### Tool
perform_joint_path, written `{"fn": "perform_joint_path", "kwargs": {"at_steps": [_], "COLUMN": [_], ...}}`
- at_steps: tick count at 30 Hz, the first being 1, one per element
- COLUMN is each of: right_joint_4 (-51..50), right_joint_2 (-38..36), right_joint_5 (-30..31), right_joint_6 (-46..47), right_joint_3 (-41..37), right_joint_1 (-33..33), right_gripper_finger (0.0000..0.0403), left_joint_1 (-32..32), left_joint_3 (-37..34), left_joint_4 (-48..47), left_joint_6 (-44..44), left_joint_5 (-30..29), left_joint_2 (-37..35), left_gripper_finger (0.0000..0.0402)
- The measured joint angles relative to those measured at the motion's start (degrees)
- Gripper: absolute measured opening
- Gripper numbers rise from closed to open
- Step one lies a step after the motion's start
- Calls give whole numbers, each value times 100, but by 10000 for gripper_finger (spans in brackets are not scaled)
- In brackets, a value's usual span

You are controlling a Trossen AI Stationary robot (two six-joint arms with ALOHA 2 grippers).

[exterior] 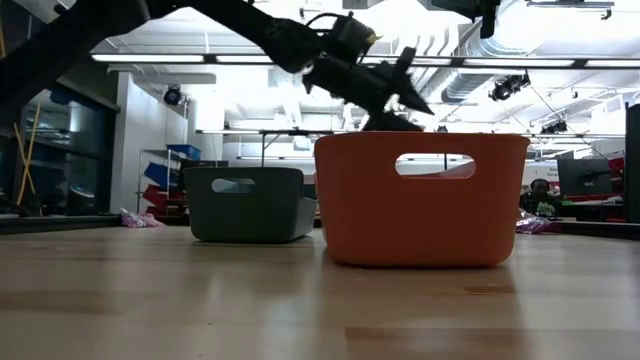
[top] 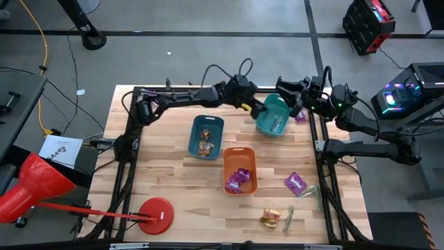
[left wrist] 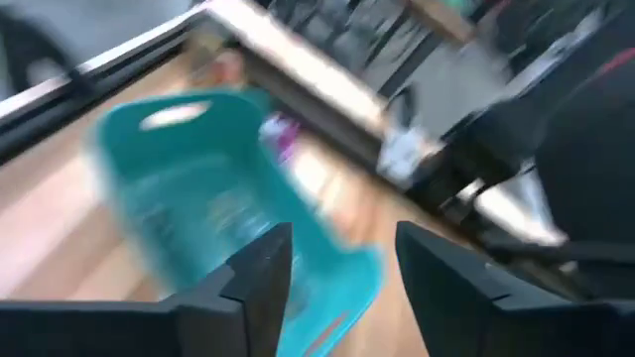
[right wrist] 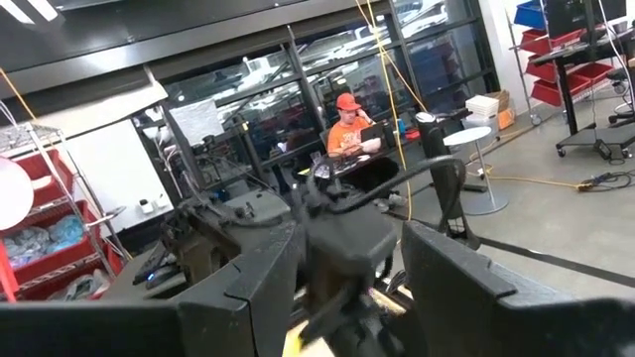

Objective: Sort candy
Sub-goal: Put the violet candy into the orange bin

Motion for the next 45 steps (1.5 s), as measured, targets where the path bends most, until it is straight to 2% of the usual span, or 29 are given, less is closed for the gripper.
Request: {"fn": "perform_joint_path", "kwargs": {"at_steps": [3,7,10,17,22,26,28,32,37,41,45], "right_joint_4": [-3,-101,-147,-219,-219,-219,-219,-219,-219,-221,-225], "right_joint_2": [0,0,0,-2,-2,-2,-2,-2,-2,-2,-2], "right_joint_5": [-2,0,0,-2,-2,-2,-2,-2,-2,-2,-2], "right_joint_6": [-2,-2,0,0,1,44,44,163,195,193,188], "right_joint_3": [0,0,0,0,0,0,0,0,0,0,0], "right_joint_1": [-22,-37,-37,-35,-37,-37,-35,-37,-36,-37,-35], "right_gripper_finger": [177,177,177,177,177,177,177,177,177,177,177], "left_joint_1": [251,705,1107,1932,2354,2566,2652,2810,3100,3097,3107], "left_joint_3": [-17,-528,-1319,-3695,-4826,-5288,-5455,-5663,-5861,-5849,-5851], "left_joint_4": [-1377,-2539,-2583,-2543,-2711,-2758,-2737,-2711,-2599,-2352,-2261], "left_joint_6": [372,526,132,-1065,-1749,-2081,-2312,-3086,-3471,-3687,-4546], "left_joint_5": [-373,-1494,-2188,-4056,-4247,-4314,-4555,-5083,-5131,-5358,-5485], "left_joint_2": [-328,-884,-1518,-3032,-3432,-3410,-3391,-3393,-3393,-3389,-3385], "left_gripper_finger": [188,190,190,190,182,171,167,164,164,164,164]}}
